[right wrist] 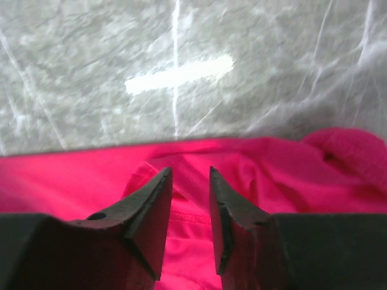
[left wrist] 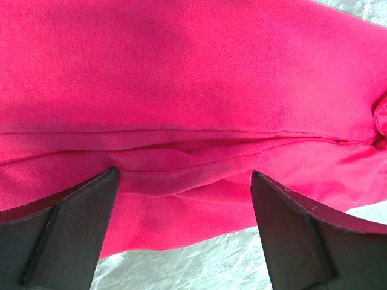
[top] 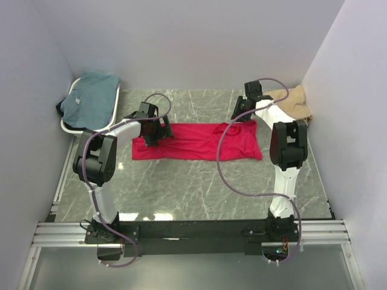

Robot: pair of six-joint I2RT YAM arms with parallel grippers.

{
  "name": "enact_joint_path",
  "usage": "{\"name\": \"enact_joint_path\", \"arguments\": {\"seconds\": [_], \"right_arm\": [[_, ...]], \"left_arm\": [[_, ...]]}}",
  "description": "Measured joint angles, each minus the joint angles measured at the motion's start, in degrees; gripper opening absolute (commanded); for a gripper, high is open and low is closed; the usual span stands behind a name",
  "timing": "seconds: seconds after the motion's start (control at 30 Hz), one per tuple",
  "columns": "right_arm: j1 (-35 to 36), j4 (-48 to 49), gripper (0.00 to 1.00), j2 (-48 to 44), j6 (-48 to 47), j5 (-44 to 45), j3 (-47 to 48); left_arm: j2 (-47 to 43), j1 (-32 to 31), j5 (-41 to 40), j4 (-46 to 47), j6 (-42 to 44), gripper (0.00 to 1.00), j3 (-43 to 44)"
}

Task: Fold and stack the t-shirts
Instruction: Fold the tshirt

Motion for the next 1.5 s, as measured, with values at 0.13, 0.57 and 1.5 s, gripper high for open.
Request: {"name": "enact_joint_path", "arguments": {"seconds": [0.13,0.57,1.5], "right_arm": [[-0.3,-0.2,0.43,0.4,-0.3,1.2,0.2],[-1.1,1.0,0.46,-19.3,-2.0,-0.2,-17.9],[-7.1,3.7,0.46,-14.5,1.9,-4.5,-28.9]], "left_arm": [[0.0,0.0,0.0,0.0,0.0,0.97,0.0],[0.0,0.0,0.9,0.5,1.3,0.99,0.1],[-4.4,-0.3,-15.8,-2.1,1.2,1.00,-6.0]]}}
